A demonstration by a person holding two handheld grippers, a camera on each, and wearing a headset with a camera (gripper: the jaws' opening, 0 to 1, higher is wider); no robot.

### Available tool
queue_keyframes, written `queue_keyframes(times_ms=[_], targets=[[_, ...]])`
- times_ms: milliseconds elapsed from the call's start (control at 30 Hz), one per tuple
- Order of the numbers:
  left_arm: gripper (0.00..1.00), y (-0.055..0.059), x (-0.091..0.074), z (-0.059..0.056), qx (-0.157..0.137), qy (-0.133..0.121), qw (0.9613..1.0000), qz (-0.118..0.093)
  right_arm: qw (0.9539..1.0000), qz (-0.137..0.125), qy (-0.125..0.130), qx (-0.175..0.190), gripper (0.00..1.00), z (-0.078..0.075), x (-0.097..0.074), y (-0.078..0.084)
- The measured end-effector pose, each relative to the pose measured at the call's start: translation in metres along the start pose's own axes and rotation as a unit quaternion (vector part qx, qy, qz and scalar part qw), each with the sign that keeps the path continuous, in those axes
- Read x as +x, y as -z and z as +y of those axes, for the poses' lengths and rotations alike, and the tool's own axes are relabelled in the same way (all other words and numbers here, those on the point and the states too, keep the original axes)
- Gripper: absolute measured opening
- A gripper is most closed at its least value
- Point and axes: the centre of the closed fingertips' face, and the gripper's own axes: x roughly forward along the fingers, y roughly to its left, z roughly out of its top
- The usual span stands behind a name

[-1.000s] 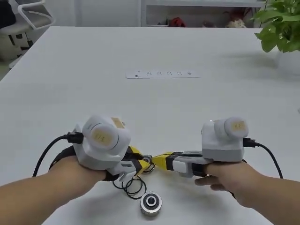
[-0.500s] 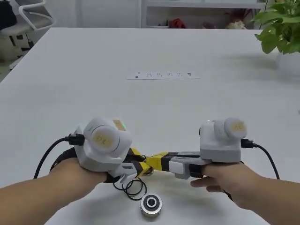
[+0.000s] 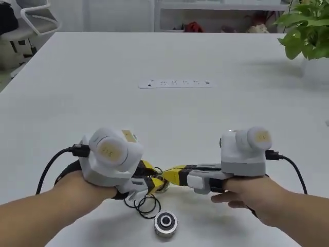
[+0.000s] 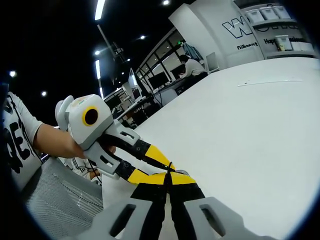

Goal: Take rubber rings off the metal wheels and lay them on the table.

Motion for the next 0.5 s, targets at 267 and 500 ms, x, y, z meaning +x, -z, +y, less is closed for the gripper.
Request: queue_keyframes(times_ms=[267,500], targets=[[0.27,-0.010,-0.023,-0.003,-0.017,0.002,0.9993,-0.034,0.9998,-0.013,-0.015,0.003,0.00,0.008,-0.001,-0.008],[0.34,-0.012,-0.044,-0.003,-0.032,-0.009,0.9978,-0.058,0.9993,-0.020,-0.031,0.004,0.00,0.019,-0.002,-0.014]])
